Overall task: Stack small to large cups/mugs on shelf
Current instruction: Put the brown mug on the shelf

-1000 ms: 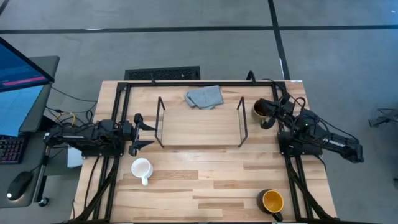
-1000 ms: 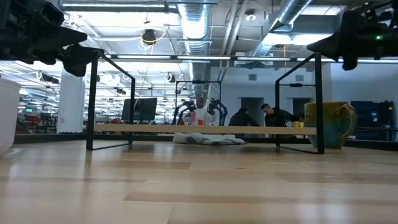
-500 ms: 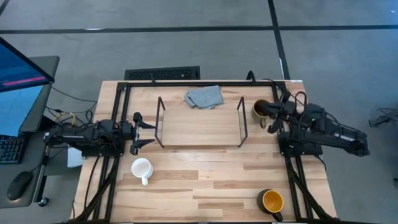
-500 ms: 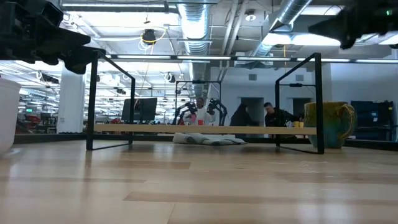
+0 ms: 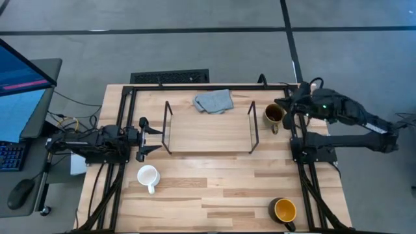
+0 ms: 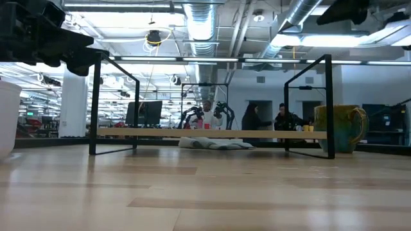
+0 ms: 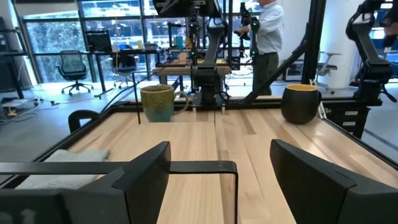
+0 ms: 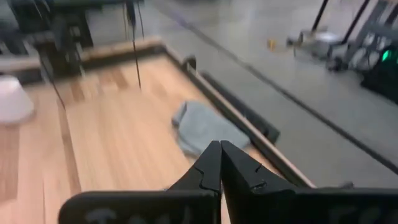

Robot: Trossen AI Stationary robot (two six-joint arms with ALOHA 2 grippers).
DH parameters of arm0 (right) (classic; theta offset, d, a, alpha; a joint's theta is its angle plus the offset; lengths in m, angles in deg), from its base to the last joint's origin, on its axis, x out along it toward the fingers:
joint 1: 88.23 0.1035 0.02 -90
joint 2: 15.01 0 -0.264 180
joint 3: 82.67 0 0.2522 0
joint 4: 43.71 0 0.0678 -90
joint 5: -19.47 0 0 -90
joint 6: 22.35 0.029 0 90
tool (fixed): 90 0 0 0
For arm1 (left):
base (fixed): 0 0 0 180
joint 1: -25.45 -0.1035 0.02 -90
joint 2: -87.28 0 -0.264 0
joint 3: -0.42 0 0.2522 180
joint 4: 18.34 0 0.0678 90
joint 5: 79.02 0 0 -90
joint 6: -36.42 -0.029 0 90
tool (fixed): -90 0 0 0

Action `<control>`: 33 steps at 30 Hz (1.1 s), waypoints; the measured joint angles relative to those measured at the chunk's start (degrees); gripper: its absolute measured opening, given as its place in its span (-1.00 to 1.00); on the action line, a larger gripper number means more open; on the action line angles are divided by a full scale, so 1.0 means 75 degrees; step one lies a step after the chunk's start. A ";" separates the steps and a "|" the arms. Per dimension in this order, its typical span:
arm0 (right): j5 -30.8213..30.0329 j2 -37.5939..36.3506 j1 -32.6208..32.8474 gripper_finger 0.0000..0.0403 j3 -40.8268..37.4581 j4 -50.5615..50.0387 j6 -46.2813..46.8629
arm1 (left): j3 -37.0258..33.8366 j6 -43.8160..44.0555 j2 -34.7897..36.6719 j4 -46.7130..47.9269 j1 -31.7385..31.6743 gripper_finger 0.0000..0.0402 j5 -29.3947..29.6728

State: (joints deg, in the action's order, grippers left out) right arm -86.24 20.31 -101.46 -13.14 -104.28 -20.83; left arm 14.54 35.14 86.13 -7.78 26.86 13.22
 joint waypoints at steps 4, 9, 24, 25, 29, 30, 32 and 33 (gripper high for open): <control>-0.0154 0.0717 -0.0003 -0.86 0.0918 -0.1327 0.0122 | 0.0000 0.0000 0.0003 0.0116 0.0000 0.32 0.0000; -0.0774 0.1398 -0.0016 -0.86 0.1574 -0.3305 0.1138 | 0.0000 0.0001 0.0003 0.0140 0.0000 0.32 -0.0001; -0.0677 0.2556 -0.0793 -0.86 0.1644 -0.4924 0.2541 | 0.0000 -0.0163 0.0003 0.0152 0.0000 0.32 -0.0003; -0.0674 0.2608 -0.0814 -0.85 0.1644 -0.4924 0.2541 | 0.0000 -0.0163 0.0003 0.0152 0.0000 0.32 -0.0006; -0.0601 0.2838 -0.0909 -0.79 0.1644 -0.4926 0.2543 | 0.0000 -0.0204 0.0003 0.0152 0.0000 0.32 -0.0006; -0.0526 0.2892 -0.0918 -0.76 0.1644 -0.4927 0.2544 | 0.0000 -0.0249 0.0003 0.0152 0.0000 0.32 -0.0006; -0.0452 0.2998 -0.0918 -0.69 0.1644 -0.4926 0.2542 | 0.0000 -0.0283 0.0003 0.0154 0.0000 0.32 -0.0006; -0.0452 0.3038 -0.0915 -0.65 0.1644 -0.4926 0.2541 | 0.0000 -0.0283 0.0003 0.0154 0.0000 0.32 -0.0006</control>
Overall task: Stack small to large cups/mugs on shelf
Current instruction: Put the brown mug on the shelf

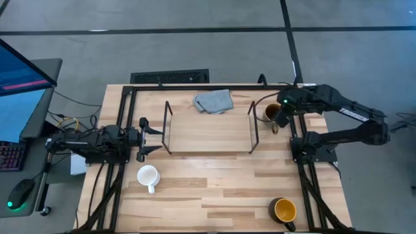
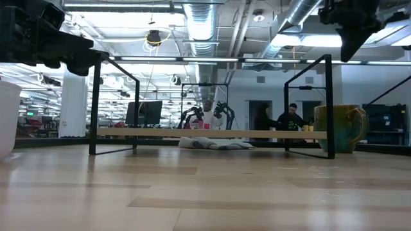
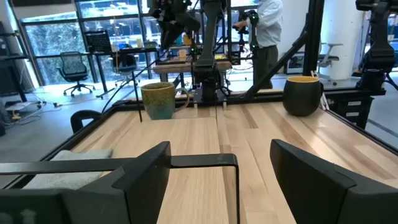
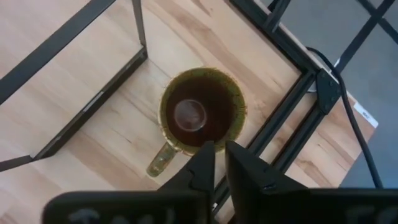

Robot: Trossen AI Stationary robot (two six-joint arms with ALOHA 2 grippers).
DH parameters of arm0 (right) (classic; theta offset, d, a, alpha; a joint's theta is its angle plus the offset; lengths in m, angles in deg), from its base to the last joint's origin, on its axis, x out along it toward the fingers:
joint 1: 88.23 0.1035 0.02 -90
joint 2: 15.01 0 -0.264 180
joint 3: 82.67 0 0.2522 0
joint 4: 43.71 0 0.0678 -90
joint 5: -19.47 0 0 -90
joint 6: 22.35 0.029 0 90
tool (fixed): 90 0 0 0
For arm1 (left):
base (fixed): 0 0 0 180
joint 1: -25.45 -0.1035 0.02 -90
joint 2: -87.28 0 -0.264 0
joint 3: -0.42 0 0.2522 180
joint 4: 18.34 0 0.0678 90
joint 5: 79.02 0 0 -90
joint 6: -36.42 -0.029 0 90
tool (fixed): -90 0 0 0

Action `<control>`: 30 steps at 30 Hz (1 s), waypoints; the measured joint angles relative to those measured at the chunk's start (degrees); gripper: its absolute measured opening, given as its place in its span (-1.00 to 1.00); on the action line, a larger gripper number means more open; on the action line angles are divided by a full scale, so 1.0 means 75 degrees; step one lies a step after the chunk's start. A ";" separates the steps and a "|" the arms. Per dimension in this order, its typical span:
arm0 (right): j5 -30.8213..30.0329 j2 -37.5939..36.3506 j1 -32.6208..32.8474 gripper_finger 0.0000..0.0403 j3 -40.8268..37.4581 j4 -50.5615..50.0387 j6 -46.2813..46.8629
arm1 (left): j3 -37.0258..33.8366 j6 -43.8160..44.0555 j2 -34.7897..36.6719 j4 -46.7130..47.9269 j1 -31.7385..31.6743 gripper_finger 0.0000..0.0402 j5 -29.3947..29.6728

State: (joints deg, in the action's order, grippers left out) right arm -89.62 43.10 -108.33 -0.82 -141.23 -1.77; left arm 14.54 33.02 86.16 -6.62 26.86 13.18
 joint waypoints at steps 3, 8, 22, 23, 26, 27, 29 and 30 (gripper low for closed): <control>-0.0013 0.0089 -0.0002 -0.51 0.0000 0.0000 -0.0001 | 0.0000 0.0000 0.0000 0.0000 0.0000 0.32 0.0000; -0.0028 0.0160 0.0020 -0.28 0.0000 0.0002 -0.0562 | 0.0000 0.0003 0.0000 0.0003 0.0000 0.32 0.0000; -0.0090 0.0418 -0.0399 -0.12 -0.0003 0.0363 -0.0912 | 0.0000 0.0009 0.0000 0.0003 0.0000 0.32 0.0005; -0.0083 0.0473 -0.0544 -0.12 -0.0003 0.0244 -0.0896 | 0.0000 0.0009 0.0000 0.0003 0.0000 0.32 0.0006; -0.0069 0.0725 -0.1080 -0.13 -0.0003 0.0052 -0.0863 | 0.0000 0.0006 0.0000 0.0003 0.0000 0.32 0.0006; -0.0069 0.0821 -0.1264 -0.13 -0.0003 0.0061 -0.0895 | 0.0000 -0.0004 0.0003 0.0003 0.0000 0.32 0.0006; -0.0066 0.0999 -0.1630 -0.12 -0.0003 0.0129 -0.0990 | 0.0000 -0.0055 0.0003 0.0003 0.0000 0.32 0.0008; -0.0061 0.1091 -0.1805 -0.12 -0.0003 0.0217 -0.1042 | 0.0000 -0.0061 0.0003 0.0003 0.0000 0.32 0.0009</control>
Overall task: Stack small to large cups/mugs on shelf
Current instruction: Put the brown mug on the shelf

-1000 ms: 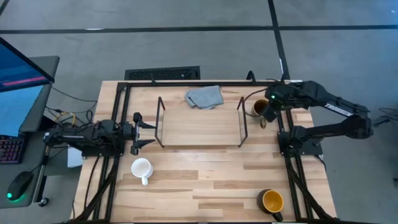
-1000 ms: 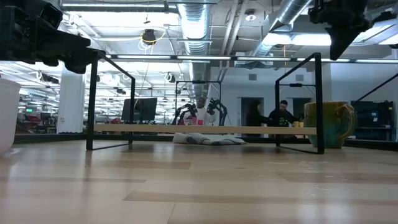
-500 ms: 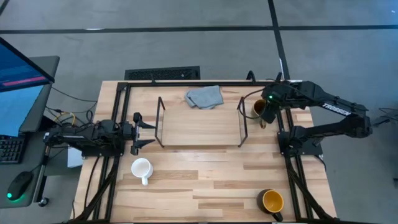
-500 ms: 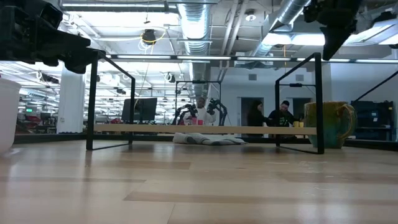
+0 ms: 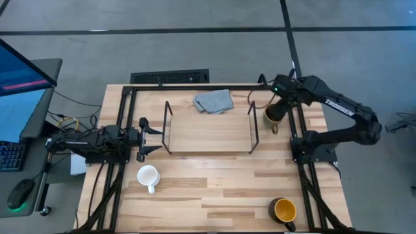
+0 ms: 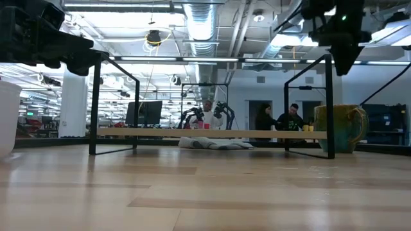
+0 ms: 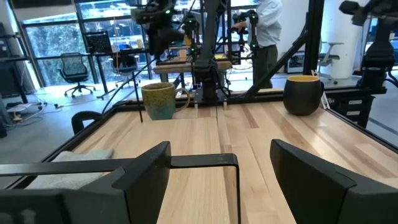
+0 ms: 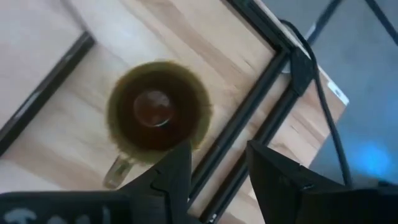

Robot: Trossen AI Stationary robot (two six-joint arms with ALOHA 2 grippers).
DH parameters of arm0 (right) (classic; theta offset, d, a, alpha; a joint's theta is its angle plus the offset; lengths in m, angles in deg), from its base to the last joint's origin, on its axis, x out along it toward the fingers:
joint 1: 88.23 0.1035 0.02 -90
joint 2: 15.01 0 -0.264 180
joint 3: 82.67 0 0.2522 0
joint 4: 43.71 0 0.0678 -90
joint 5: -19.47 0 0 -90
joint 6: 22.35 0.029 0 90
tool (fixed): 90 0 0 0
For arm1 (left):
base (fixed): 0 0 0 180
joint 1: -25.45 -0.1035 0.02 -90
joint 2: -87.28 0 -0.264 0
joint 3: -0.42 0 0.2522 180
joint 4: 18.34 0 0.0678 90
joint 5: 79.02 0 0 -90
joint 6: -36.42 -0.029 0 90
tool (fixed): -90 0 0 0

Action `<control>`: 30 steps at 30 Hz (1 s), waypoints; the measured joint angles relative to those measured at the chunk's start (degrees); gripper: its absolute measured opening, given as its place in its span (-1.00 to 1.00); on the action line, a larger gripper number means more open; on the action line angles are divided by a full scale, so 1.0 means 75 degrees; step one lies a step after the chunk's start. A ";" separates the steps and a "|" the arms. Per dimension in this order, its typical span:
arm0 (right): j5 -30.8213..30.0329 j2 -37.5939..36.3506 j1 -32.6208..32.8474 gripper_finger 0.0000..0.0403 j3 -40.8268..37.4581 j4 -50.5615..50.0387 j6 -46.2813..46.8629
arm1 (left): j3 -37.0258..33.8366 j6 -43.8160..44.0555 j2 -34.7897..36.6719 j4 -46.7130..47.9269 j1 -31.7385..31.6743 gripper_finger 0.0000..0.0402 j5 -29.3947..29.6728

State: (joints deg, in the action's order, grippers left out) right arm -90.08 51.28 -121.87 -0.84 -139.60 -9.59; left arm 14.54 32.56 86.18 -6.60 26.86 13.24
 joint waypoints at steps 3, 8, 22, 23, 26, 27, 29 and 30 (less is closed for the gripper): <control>0.0024 0.0236 -0.0487 -0.12 0.0000 0.0275 -0.0355 | 0.0000 -0.0004 0.0000 0.0000 0.0000 0.32 0.0000; 0.0678 0.0582 -0.1190 -0.13 0.0000 0.0558 -0.0888 | 0.0000 0.0001 0.0000 0.0000 0.0000 0.32 0.0003; 0.1632 0.0967 -0.2432 -0.15 -0.0883 0.0859 -0.1913 | 0.0000 0.0020 0.0000 0.0003 0.0000 0.32 -0.0006; 0.1632 0.0967 -0.2479 -0.16 -0.1018 0.0865 -0.1916 | 0.0000 0.0067 -0.0003 0.0003 0.0003 0.32 -0.0006; 0.1641 0.0964 -0.2613 -0.17 -0.1309 0.1071 -0.1953 | 0.0000 0.0173 0.0000 0.0006 0.0003 0.32 -0.0018; 0.1644 0.0964 -0.2619 -0.17 -0.1378 0.1157 -0.1994 | 0.0000 0.0205 0.0000 0.0009 0.0003 0.32 -0.0033; 0.1779 0.0956 -0.2622 -0.17 -0.1457 0.1343 -0.2103 | 0.0000 0.0219 0.0000 0.0009 0.0003 0.32 -0.0036; 0.1918 0.0957 -0.2619 -0.18 -0.1482 0.1480 -0.2111 | 0.0000 0.0225 0.0000 0.0009 0.0003 0.32 -0.0038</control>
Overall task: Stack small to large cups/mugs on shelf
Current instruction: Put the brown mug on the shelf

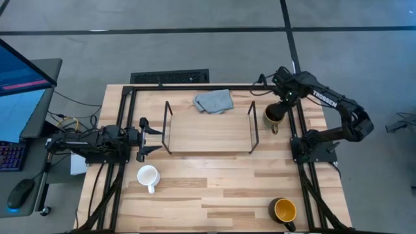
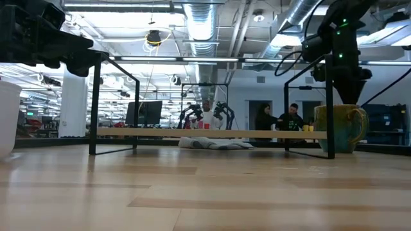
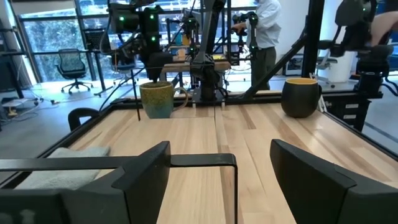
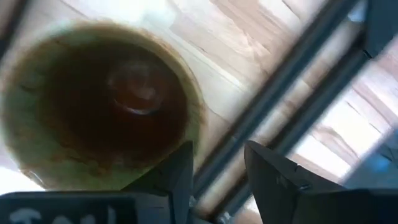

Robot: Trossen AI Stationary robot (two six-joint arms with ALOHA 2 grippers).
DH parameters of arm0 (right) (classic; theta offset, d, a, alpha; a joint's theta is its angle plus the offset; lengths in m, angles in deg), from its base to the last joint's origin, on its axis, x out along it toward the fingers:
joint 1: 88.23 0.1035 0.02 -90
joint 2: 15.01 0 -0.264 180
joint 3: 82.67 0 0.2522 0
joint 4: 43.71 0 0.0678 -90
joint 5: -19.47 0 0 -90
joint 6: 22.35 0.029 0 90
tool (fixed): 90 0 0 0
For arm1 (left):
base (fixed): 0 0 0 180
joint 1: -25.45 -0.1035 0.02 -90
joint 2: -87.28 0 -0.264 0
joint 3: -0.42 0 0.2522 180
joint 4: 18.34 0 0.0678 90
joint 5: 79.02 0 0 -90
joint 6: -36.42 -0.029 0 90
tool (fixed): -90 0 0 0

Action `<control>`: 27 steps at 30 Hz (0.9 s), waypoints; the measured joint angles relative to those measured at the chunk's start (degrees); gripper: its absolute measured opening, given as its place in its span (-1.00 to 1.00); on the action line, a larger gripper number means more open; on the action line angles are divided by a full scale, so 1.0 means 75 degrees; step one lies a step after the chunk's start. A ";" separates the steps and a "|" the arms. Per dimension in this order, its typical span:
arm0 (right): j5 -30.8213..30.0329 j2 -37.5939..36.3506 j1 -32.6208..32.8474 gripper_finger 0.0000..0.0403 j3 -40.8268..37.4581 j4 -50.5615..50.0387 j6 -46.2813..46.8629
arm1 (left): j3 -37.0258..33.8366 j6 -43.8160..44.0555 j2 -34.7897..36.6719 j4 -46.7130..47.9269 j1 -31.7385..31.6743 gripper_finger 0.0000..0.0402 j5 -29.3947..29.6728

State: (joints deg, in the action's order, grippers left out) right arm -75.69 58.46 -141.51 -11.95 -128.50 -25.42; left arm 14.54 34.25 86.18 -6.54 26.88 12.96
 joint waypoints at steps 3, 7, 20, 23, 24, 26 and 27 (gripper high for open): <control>0.0289 0.0001 0.0003 -0.17 -0.0013 0.0157 -0.0021 | 0.0000 0.0009 0.0000 0.0002 0.0000 0.32 0.0000; 0.0290 0.0001 -0.0002 -0.18 -0.0013 0.0187 -0.0058 | 0.0000 0.0009 0.0000 0.0000 0.0000 0.32 -0.0003; 0.0317 0.0384 0.0053 -0.21 -0.0013 0.0418 0.0000 | 0.0000 0.0008 0.0000 0.0002 0.0000 0.32 -0.0006; 0.0317 0.0572 0.0056 -0.23 -0.0013 0.0695 -0.0003 | 0.0000 0.0007 0.0000 0.0003 0.0000 0.32 -0.0006; 0.0317 0.0626 0.0056 -0.24 -0.0013 0.0806 -0.0005 | 0.0000 0.0006 0.0000 0.0003 0.0000 0.32 -0.0006; 0.0317 0.0729 0.0053 -0.27 -0.0011 0.0941 -0.0058 | 0.0000 0.0006 0.0000 0.0003 0.0000 0.32 -0.0006; 0.0317 0.0769 0.0053 -0.28 -0.0012 0.0943 -0.0071 | 0.0000 0.0006 0.0000 0.0002 0.0000 0.32 -0.0006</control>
State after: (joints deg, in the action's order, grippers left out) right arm -73.32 64.23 -141.11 -12.04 -121.43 -25.96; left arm 14.54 34.29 86.18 -6.52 26.88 12.91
